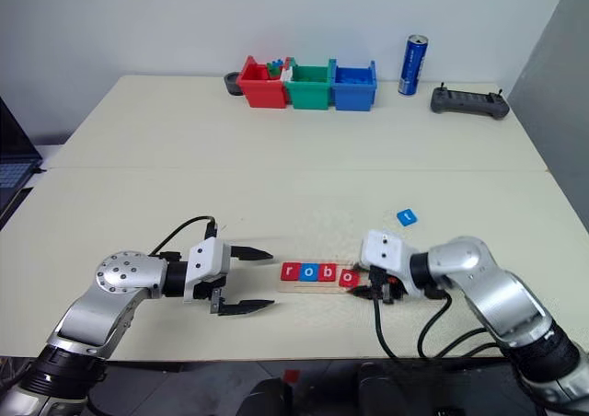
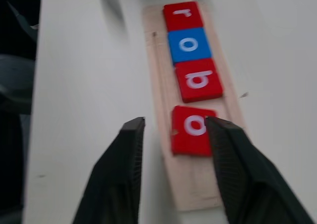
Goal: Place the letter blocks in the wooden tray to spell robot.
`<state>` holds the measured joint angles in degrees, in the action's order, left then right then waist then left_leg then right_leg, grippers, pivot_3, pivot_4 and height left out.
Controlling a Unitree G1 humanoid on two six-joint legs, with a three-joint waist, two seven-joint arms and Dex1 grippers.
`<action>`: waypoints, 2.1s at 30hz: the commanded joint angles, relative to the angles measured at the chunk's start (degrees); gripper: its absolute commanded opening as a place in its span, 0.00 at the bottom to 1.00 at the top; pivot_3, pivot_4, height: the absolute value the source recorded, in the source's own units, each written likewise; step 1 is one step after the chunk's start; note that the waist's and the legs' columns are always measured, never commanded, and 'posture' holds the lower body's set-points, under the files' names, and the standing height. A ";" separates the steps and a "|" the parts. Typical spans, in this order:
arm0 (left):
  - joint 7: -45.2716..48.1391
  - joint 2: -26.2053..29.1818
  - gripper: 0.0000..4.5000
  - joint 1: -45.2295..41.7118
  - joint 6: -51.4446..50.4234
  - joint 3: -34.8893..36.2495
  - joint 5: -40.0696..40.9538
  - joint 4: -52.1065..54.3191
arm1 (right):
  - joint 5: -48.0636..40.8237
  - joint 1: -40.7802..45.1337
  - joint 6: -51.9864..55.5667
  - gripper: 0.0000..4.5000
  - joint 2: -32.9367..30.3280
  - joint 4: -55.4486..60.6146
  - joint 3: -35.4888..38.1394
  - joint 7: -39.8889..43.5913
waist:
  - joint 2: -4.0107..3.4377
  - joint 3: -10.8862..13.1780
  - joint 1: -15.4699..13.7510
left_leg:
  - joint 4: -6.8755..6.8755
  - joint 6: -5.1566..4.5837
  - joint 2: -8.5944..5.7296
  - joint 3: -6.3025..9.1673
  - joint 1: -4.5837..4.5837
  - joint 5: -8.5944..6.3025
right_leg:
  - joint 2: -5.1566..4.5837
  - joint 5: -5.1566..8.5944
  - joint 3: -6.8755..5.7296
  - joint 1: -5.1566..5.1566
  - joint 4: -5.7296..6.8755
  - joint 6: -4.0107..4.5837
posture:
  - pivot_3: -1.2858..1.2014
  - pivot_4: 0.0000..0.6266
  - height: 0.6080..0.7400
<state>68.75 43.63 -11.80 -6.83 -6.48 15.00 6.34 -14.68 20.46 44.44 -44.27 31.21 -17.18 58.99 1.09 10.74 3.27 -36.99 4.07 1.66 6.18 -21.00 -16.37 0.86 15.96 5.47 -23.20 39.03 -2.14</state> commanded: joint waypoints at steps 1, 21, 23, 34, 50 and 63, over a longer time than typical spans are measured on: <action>-0.05 0.10 1.00 -1.00 1.13 0.58 0.03 0.58 | -0.80 -1.30 0.99 0.13 -0.71 3.99 0.40 -1.50 | 0.00 0.00 0.04 | 0.00 0.00 0.00 0.00 0.01 0.00 | 0.01 0.00 0.00 0.00 0.00 0.00 | 0.52 0.24 1.00; -0.32 -0.46 1.00 -1.36 1.45 0.05 0.03 0.33 | 0.24 5.68 5.16 0.01 3.19 1.75 -5.32 -5.25 | 0.00 0.00 0.02 | 0.00 0.00 0.01 0.00 0.00 0.00 | 0.01 0.00 -0.01 0.00 -0.01 0.00 | 0.52 0.24 1.00; -0.40 -0.45 1.00 -1.31 1.45 0.03 0.01 0.38 | -1.50 6.10 6.87 0.01 3.59 2.54 -4.88 -5.01 | 0.00 0.00 0.01 | 0.00 0.00 0.01 0.01 0.01 0.00 | 0.01 0.00 -0.01 0.00 -0.01 0.00 | 0.52 0.24 1.00; -0.35 -0.32 1.00 -1.23 1.62 -0.04 0.04 0.41 | 4.15 6.19 3.07 0.01 1.87 -2.48 -9.70 -7.69 | 0.00 0.00 0.01 | -0.01 0.00 0.00 0.00 0.00 0.00 | 0.00 0.00 -0.01 0.00 -0.01 0.00 | 0.52 0.24 1.00; -0.14 0.14 1.00 -1.33 1.73 0.19 -0.12 0.41 | 4.39 3.67 -1.29 0.01 0.83 -2.56 -5.82 -6.87 | 0.00 0.00 -0.01 | -0.01 0.00 0.00 0.01 0.00 0.00 | 0.00 0.00 -0.01 0.00 -0.01 0.00 | 0.52 0.24 1.00; 0.18 0.11 1.00 -1.41 2.67 0.23 -0.29 -0.49 | 6.30 2.22 -3.96 0.01 -2.68 -4.28 -4.87 -6.14 | 0.00 0.00 0.00 | -0.01 0.00 0.00 0.00 0.00 0.00 | 0.01 0.00 0.00 0.00 -0.01 0.00 | 0.52 0.24 1.00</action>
<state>68.71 43.40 -13.02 -5.34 -6.88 14.69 5.42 -8.34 22.85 41.46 -46.62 26.11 -23.53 52.44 1.09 10.73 3.27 -37.00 4.07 1.66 6.18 -21.00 -16.37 0.86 15.96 5.46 -23.21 39.02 -2.14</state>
